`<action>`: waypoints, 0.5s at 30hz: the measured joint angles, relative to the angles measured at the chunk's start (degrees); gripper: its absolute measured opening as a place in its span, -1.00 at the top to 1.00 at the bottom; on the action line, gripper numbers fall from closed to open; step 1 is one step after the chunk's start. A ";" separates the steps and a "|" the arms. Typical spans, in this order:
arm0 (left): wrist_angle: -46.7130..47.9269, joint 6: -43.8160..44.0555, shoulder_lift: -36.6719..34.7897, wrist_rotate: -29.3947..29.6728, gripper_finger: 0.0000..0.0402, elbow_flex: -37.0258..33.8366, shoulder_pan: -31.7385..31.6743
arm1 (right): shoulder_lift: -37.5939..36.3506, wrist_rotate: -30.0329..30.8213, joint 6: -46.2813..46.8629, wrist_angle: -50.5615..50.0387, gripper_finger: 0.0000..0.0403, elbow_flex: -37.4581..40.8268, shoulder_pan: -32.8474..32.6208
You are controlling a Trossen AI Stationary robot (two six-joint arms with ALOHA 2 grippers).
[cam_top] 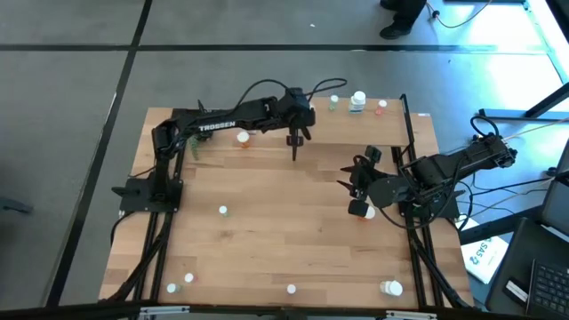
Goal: Pick and place medicine bottles onto shelf by color
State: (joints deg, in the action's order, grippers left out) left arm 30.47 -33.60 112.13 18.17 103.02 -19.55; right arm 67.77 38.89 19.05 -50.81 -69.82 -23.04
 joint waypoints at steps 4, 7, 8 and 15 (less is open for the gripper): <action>1.11 -1.28 -1.27 -1.40 1.00 0.03 1.59 | 0.00 0.00 0.00 -0.02 0.19 0.00 -0.01; 2.22 -2.97 -1.15 -3.42 1.00 0.03 2.20 | 0.00 0.02 0.00 -0.02 0.19 0.00 -0.01; 2.29 -3.04 -1.02 -3.46 1.00 0.00 2.19 | 0.00 0.02 0.00 -0.02 0.19 0.00 -0.01; 2.03 -1.52 0.09 -3.30 1.00 -0.01 0.12 | 0.00 0.02 0.00 -0.02 0.19 0.00 -0.01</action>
State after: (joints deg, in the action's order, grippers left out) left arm 32.50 -35.12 112.22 14.87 103.02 -19.43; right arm 67.77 38.92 19.05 -50.83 -69.82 -23.05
